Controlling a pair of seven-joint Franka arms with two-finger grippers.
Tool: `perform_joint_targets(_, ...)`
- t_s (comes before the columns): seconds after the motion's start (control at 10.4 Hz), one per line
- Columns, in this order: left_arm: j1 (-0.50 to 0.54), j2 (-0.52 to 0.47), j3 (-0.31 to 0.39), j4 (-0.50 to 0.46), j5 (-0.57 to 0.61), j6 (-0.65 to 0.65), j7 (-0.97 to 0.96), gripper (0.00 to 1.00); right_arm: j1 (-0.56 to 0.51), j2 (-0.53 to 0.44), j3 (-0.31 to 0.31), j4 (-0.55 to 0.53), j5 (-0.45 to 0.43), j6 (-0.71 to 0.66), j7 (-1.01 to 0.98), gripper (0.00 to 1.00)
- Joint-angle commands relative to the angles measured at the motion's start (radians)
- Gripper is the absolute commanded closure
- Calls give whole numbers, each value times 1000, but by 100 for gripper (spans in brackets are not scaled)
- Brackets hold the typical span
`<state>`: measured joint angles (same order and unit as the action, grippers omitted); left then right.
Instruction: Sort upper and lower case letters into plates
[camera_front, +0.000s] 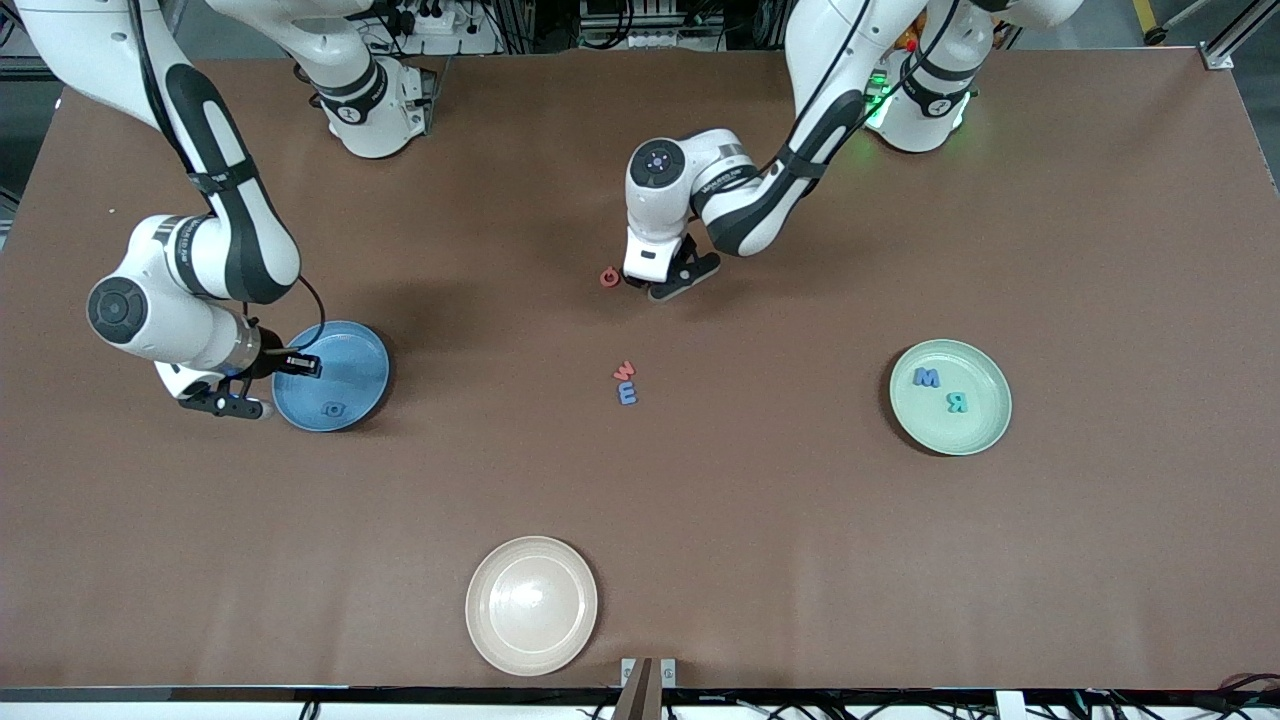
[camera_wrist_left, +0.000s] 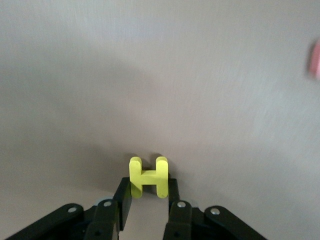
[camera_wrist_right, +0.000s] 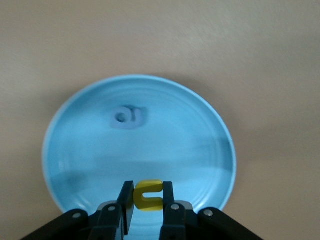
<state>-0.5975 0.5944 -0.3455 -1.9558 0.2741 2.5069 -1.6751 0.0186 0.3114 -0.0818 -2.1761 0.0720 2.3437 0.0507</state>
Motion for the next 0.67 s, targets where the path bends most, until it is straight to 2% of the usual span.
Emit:
perform_joint_targets(0.0, 94, -117, -9, -6, 33, -104, 45, 100, -11, -28, 11, -24, -14, 8, -9, 37)
perform_joint_targets(0.1, 158, -163, -30, -12, 22, -149, 128, 100, -15, -28, 11, -7, -15, -24, -17, 18)
perform_joint_targets(0.39, 431, -310, -137, -49, -15, -360, 457, 100, -60, -28, 11, 100, -15, -130, -17, 9)
perform_joint_targets(0.58, 594, -408, -156, -102, -50, -462, 741, 100, -62, -31, 10, 151, -15, -161, -17, 8)
